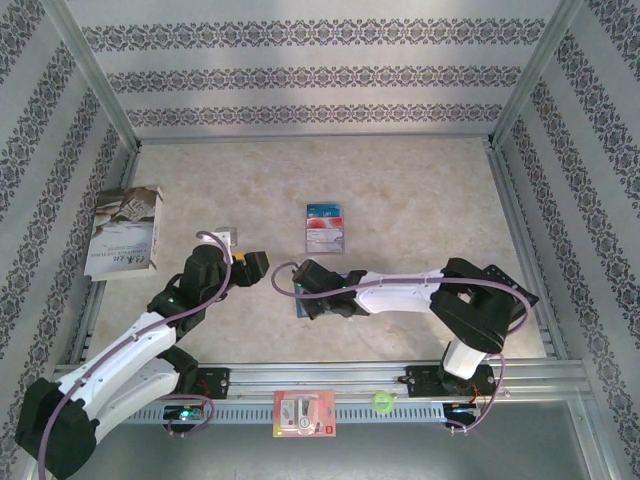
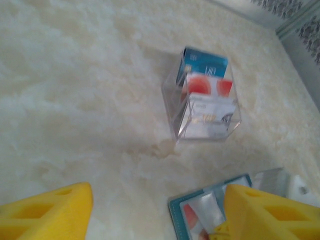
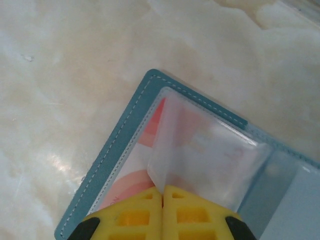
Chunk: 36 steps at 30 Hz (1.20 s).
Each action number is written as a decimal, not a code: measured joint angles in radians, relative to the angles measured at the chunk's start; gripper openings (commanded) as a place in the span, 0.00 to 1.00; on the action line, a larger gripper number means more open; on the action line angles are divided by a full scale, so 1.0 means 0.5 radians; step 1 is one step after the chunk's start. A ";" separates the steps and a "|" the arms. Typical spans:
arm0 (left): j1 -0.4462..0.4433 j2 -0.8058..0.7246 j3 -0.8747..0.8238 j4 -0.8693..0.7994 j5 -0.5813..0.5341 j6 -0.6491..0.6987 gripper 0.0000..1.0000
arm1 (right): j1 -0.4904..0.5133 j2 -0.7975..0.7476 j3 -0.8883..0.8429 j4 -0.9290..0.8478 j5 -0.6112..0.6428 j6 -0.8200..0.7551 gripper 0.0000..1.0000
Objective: Take the credit cards out of the card holder
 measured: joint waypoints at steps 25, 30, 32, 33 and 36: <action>-0.517 1.188 0.139 0.573 0.157 -0.201 0.00 | -0.141 -0.351 -0.518 0.738 -0.299 0.407 0.00; -0.517 1.291 0.262 0.446 0.162 -0.194 0.00 | -0.141 -0.372 -0.536 0.736 -0.296 0.456 0.00; -0.517 1.327 0.281 0.385 0.172 -0.188 0.00 | -0.142 -0.379 -0.543 0.737 -0.288 0.483 0.00; -0.517 1.343 0.288 0.361 0.176 -0.187 0.00 | -0.142 -0.382 -0.551 0.735 -0.281 0.494 0.00; -0.517 1.354 0.322 0.317 0.195 -0.180 0.00 | -0.142 -0.410 -0.581 0.718 -0.243 0.535 0.00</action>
